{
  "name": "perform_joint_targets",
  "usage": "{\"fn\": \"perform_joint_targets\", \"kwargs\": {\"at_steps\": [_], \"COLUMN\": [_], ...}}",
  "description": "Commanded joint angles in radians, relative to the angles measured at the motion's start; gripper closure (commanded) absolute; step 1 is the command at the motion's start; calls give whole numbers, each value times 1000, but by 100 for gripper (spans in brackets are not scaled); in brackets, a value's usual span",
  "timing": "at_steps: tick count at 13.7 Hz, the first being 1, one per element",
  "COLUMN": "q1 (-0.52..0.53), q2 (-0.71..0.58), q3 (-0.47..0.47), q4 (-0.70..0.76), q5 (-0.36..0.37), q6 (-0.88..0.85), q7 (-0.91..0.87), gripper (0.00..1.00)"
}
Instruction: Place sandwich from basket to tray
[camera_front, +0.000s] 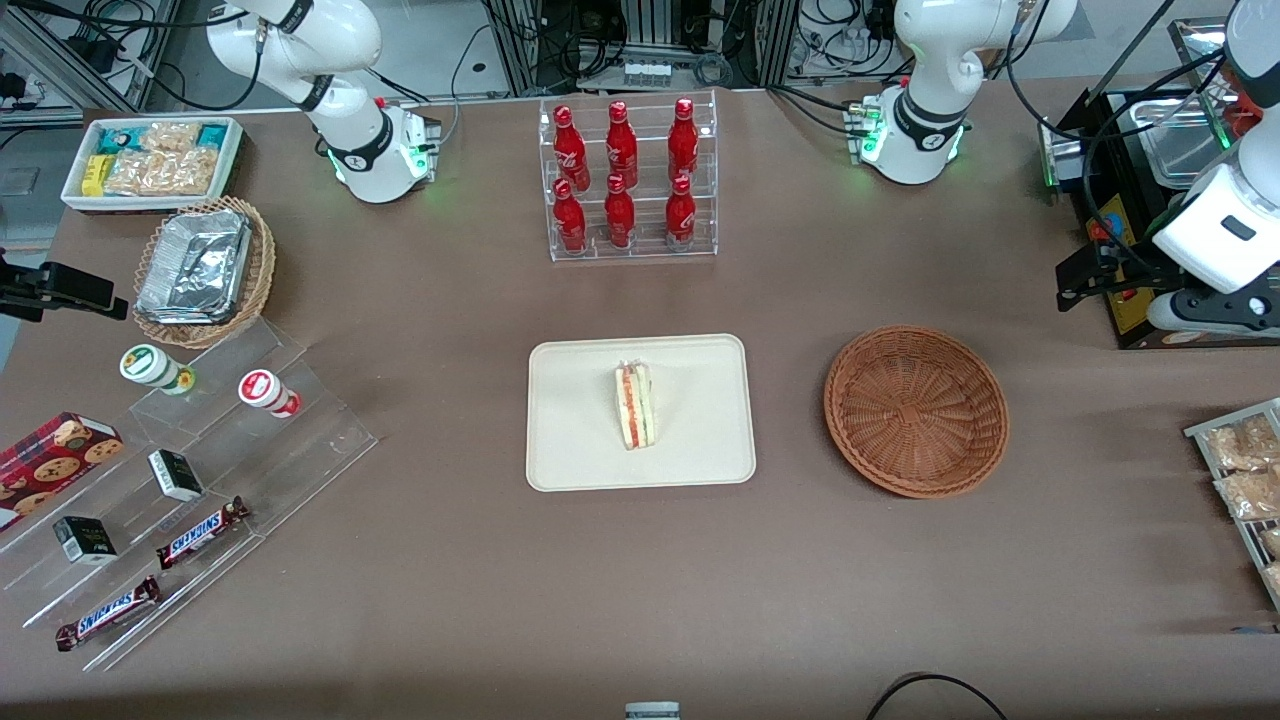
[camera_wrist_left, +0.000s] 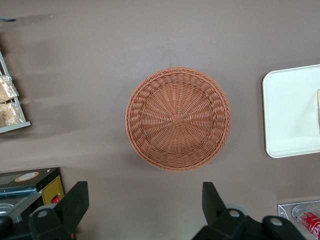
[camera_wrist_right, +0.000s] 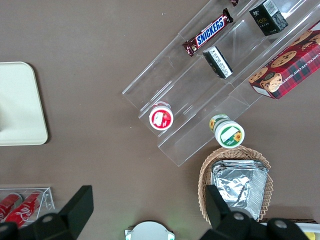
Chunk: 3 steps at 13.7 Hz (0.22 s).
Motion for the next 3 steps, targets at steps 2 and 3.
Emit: {"fn": "perform_joint_targets", "kwargs": {"at_steps": [2, 3], "q1": [-44, -45], "q2": [-5, -5], "q3": [21, 34], "q4": [19, 19], "q5": [18, 18], "q6": [-25, -25], "q7": [-20, -20], "gripper": [0, 0]}}
